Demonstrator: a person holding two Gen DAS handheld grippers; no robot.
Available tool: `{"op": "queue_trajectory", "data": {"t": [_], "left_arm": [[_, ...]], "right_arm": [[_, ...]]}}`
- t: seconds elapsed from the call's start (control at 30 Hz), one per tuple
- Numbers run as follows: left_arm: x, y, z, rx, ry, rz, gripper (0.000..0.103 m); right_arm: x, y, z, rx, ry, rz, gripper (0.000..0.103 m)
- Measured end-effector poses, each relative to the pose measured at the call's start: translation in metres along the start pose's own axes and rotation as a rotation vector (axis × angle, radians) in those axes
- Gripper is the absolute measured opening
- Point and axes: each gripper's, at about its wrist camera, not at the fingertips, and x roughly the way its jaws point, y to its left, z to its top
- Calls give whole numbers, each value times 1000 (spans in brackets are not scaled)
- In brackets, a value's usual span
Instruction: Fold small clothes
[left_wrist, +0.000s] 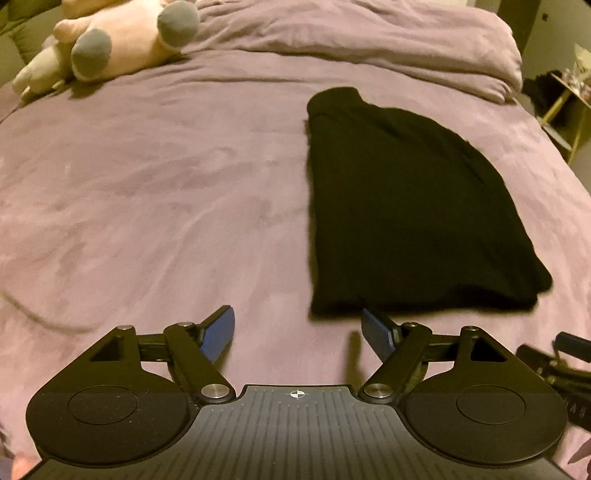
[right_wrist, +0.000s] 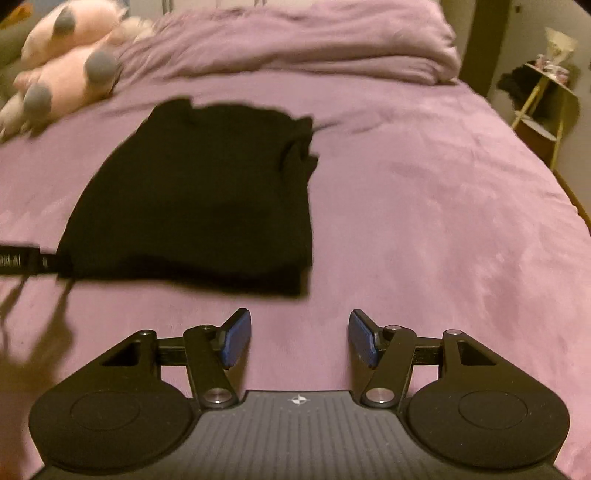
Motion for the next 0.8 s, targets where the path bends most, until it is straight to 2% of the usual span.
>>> {"op": "queue_trajectory", "data": {"t": [0.03,0.1,0.17,0.27,0.37,0.5,0.63,0.73,0.8], "left_arm": [[-4,1,-5,1,9,0,85],[-14,1,-16,2,32,3,90],[-20,3,-27,-9,67,55,91],[-29,7,-35,-22,85,63,91],[-40,9,-32,-31,84,59,91],[-52,4,-19,-19,54,53,95],[-60,-9,-6,46,40,98,96],[-61,-17,-1,99,71,72,96],[-61,-20,1,98,74,57,96]], "right_arm": [[-6,1,-4,-10,20,18,65],[-18,6,-16,-26,62,31,83],[-28,15,-29,-43,102,35,85],[-41,23,-37,-41,161,45,87],[-52,27,-27,-20,167,68,99],[-69,35,-10,-21,119,61,99],[-78,37,12,-14,64,32,99],[-73,41,27,-53,72,-16,99],[-73,41,33,-53,69,-27,99]]}}
